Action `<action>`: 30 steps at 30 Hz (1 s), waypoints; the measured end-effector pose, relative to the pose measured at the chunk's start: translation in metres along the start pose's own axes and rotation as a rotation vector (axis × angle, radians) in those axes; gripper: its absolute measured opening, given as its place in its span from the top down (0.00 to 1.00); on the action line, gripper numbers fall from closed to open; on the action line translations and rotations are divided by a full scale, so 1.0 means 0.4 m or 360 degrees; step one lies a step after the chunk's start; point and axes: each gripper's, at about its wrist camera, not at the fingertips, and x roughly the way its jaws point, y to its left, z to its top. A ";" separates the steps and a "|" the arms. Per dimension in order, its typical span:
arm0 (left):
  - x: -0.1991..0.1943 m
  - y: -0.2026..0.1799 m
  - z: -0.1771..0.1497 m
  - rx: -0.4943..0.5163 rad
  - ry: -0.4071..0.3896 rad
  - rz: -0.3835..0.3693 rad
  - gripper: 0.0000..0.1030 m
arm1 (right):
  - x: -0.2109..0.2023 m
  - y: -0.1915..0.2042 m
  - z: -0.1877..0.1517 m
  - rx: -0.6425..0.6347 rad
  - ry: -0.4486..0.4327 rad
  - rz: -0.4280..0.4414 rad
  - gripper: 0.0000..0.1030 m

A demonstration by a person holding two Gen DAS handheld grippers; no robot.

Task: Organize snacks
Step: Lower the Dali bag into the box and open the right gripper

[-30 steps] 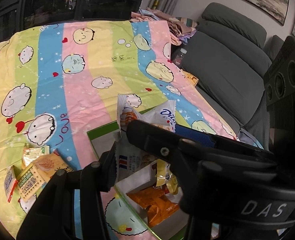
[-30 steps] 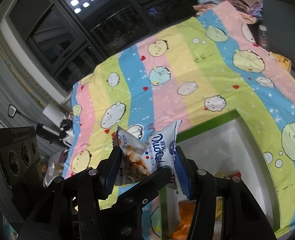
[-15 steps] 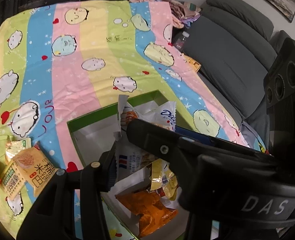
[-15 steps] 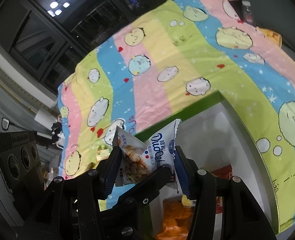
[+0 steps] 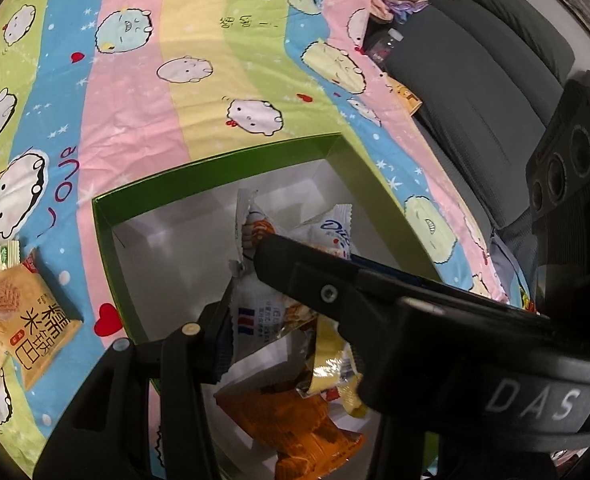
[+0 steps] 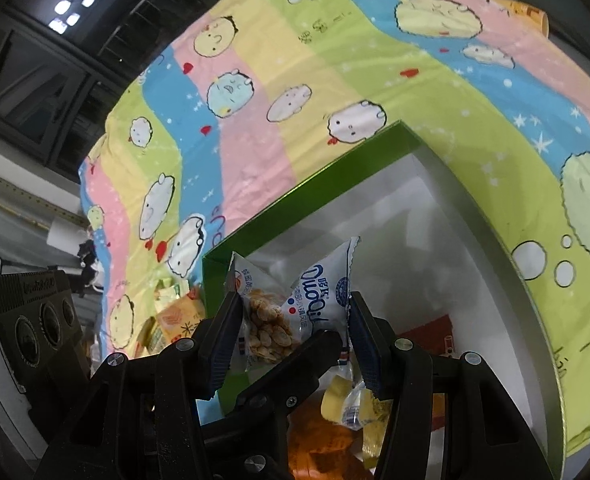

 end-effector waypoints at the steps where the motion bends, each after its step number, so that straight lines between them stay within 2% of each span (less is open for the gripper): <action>1: 0.004 0.003 0.000 -0.0003 0.0009 0.0002 0.54 | 0.006 -0.004 0.001 0.0009 0.0013 0.0008 0.46; 6: 0.026 0.015 -0.004 -0.0037 0.0050 -0.0026 0.54 | 0.023 -0.015 -0.003 0.0026 0.0056 -0.0030 0.46; 11: 0.037 0.007 -0.003 -0.0012 0.0049 0.0029 0.54 | 0.037 -0.030 0.000 0.0058 0.0077 -0.0015 0.46; 20: 0.043 0.003 -0.001 -0.0039 0.0061 0.0019 0.52 | 0.031 -0.050 0.000 0.0112 0.0087 -0.0047 0.45; 21: 0.038 0.002 -0.002 -0.0041 0.0054 0.0021 0.51 | 0.024 -0.048 -0.001 0.0109 0.0073 -0.0072 0.44; 23: 0.016 0.006 -0.005 -0.0051 0.0029 0.0028 0.41 | 0.008 -0.040 -0.002 0.0101 0.0025 -0.0142 0.44; 25: -0.020 0.014 -0.007 -0.0053 -0.0027 0.0027 0.33 | -0.011 -0.034 -0.001 0.0095 -0.0025 -0.0162 0.36; 27: -0.063 0.030 -0.010 -0.0076 -0.0080 0.0029 0.28 | -0.037 -0.019 -0.005 0.0065 -0.0086 -0.0148 0.30; 30: -0.154 0.071 -0.019 -0.0132 -0.0190 0.0026 0.27 | -0.065 0.021 -0.008 -0.0001 -0.0157 -0.0117 0.30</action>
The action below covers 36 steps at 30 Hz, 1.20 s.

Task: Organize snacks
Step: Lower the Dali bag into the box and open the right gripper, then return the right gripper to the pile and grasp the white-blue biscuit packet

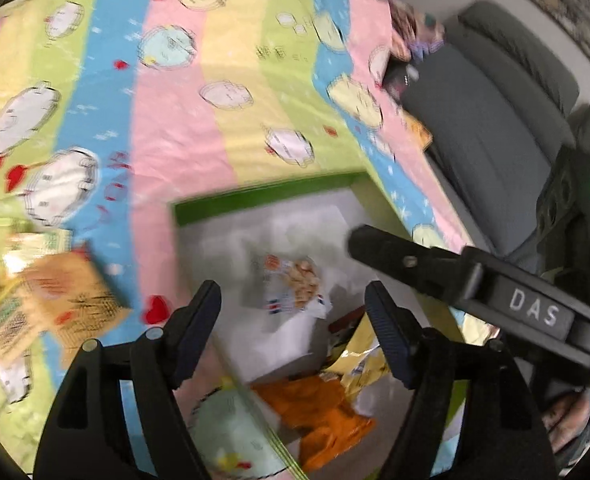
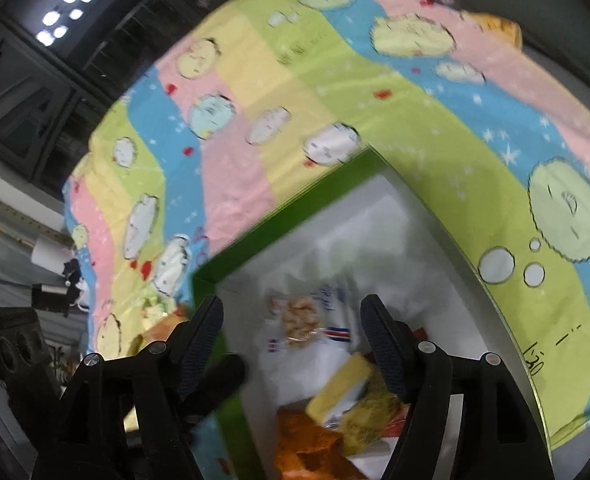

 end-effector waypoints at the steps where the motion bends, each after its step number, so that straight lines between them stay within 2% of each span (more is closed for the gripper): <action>1: -0.041 0.023 0.001 -0.0028 -0.0045 0.0003 0.26 | -0.008 0.017 -0.003 -0.0028 -0.0018 0.0019 0.28; 3: -0.105 0.066 0.003 -0.0078 -0.0114 0.0023 0.24 | -0.017 0.061 -0.012 -0.0100 -0.0051 0.0085 0.25; 8: -0.258 0.230 -0.038 -0.0263 -0.0284 0.0216 0.19 | -0.010 0.181 -0.035 -0.0259 -0.0059 0.0239 0.25; 11: -0.313 0.360 -0.076 -0.0452 -0.0341 0.0330 0.18 | 0.021 0.271 -0.058 -0.0365 0.0007 0.0338 0.25; 15: -0.336 0.518 -0.139 -0.0732 -0.0345 0.0411 0.19 | 0.101 0.417 -0.093 -0.0509 0.0169 0.0446 0.25; 17: -0.336 0.570 -0.165 -0.0825 -0.0335 0.0429 0.20 | 0.151 0.488 -0.114 -0.0602 0.0248 0.0457 0.25; 23: -0.277 0.664 -0.196 -0.0975 -0.0246 0.0344 0.23 | 0.332 0.637 -0.176 -0.0782 0.0540 0.0404 0.25; 27: -0.231 0.693 -0.198 -0.1021 -0.0207 0.0279 0.28 | 0.433 0.687 -0.211 -0.0870 0.0669 0.0325 0.25; 31: -0.194 0.713 -0.196 -0.1029 -0.0169 0.0245 0.43 | 0.511 0.709 -0.230 -0.0955 0.0741 0.0229 0.35; 36: -0.173 0.724 -0.200 -0.1016 -0.0157 0.0225 0.54 | 0.571 0.707 -0.251 -0.0976 0.0837 0.0193 0.49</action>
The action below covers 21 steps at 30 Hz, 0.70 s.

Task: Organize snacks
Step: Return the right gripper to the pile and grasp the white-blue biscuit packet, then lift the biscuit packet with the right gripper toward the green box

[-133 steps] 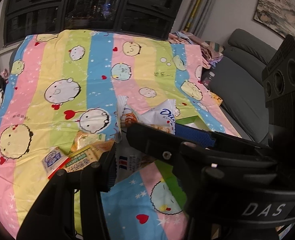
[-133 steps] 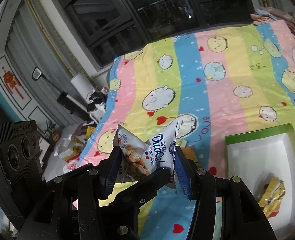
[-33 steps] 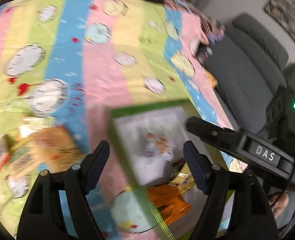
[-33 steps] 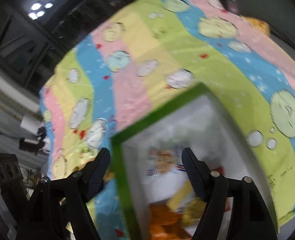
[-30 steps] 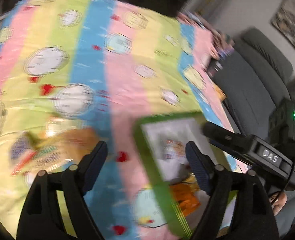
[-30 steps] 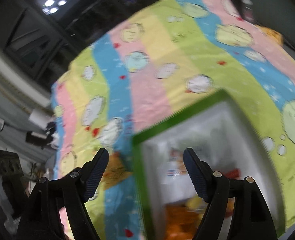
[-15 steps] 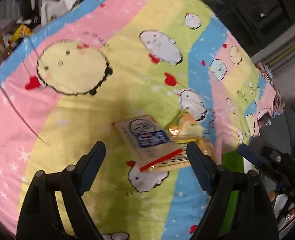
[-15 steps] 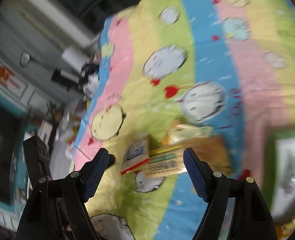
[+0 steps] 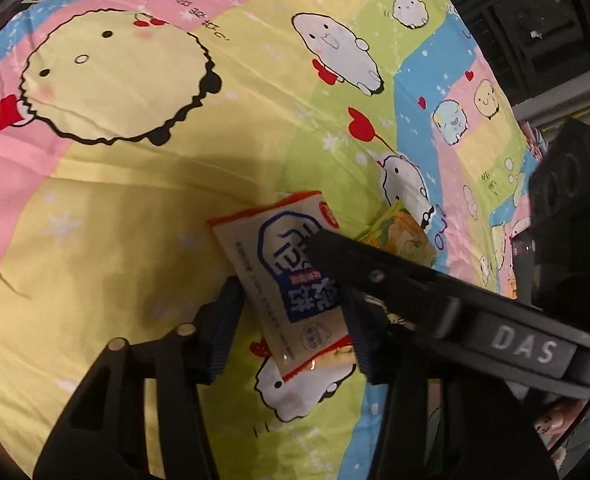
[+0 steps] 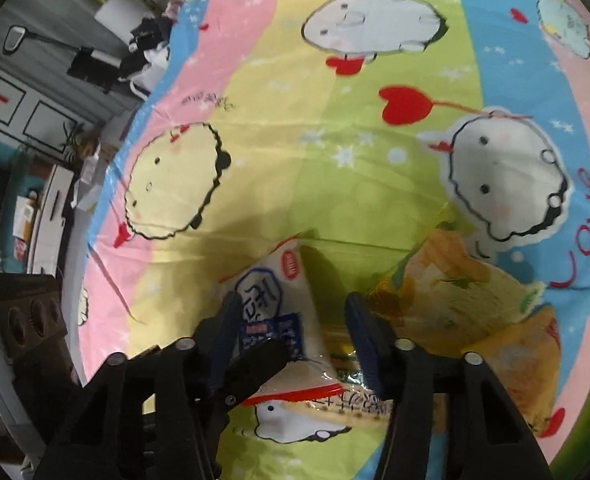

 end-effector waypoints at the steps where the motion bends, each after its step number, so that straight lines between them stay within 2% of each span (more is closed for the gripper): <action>1: 0.001 0.000 -0.002 0.0005 0.0000 -0.0006 0.56 | 0.006 -0.003 -0.001 0.0008 0.0010 0.0015 0.54; 3: 0.001 -0.005 -0.006 0.0027 -0.0009 -0.0006 0.58 | 0.014 -0.007 -0.008 0.0022 0.0023 0.0063 0.59; 5: -0.001 -0.010 -0.010 0.0057 -0.0023 0.0013 0.60 | 0.018 -0.007 -0.008 0.0021 0.0009 0.0053 0.61; 11: -0.048 -0.048 -0.022 0.0122 -0.0087 0.0022 0.61 | -0.032 0.005 -0.026 0.0015 -0.0076 0.0062 0.62; 21: -0.192 -0.198 -0.086 0.0402 -0.0294 0.0006 0.61 | -0.256 0.028 -0.119 0.0021 -0.0422 0.0129 0.62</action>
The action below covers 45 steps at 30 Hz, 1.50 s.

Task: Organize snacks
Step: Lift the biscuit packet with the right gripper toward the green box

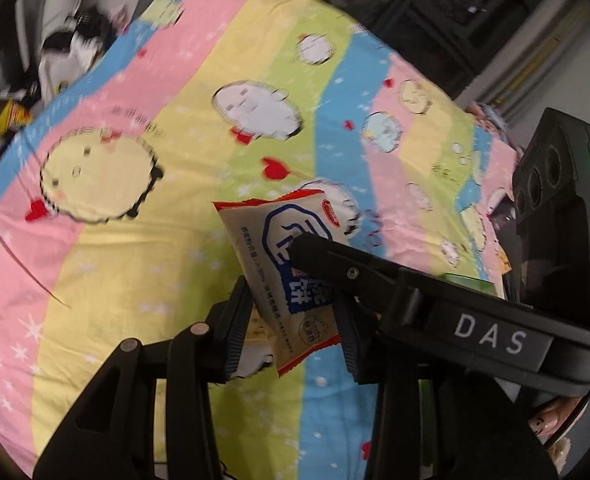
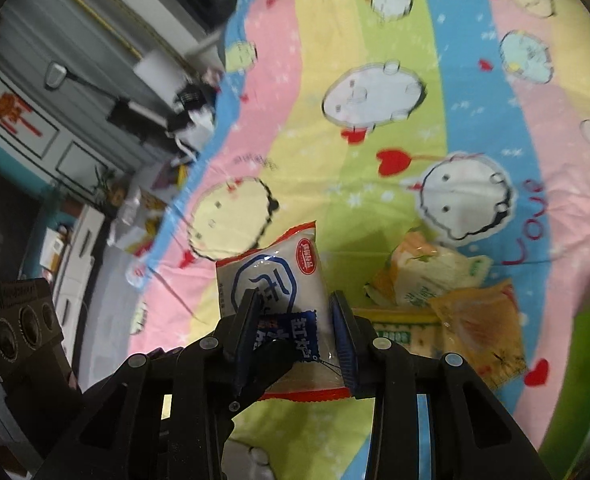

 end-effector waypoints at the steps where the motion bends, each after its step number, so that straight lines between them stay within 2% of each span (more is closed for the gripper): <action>1: -0.014 -0.019 -0.003 0.0029 -0.0017 -0.0007 0.61 | -0.020 0.000 -0.004 0.0005 -0.0025 -0.0001 0.62; 11: -0.101 -0.191 -0.047 0.0307 -0.0096 -0.0131 0.61 | -0.239 -0.029 -0.084 0.0096 -0.0327 -0.0058 0.62; 21: -0.076 -0.355 -0.098 0.0543 -0.0053 -0.0254 0.62 | -0.383 -0.148 -0.166 0.0281 -0.0532 -0.0140 0.62; 34: 0.038 -0.504 -0.125 0.0717 0.0098 -0.0365 0.64 | -0.464 -0.310 -0.225 0.0526 -0.0640 -0.0242 0.62; 42: 0.122 -0.555 -0.145 0.0712 0.0244 -0.0439 0.66 | -0.474 -0.402 -0.248 0.0693 -0.0611 -0.0339 0.62; 45: 0.149 -0.564 -0.150 0.0697 0.0289 -0.0441 0.66 | -0.466 -0.436 -0.251 0.0746 -0.0589 -0.0335 0.62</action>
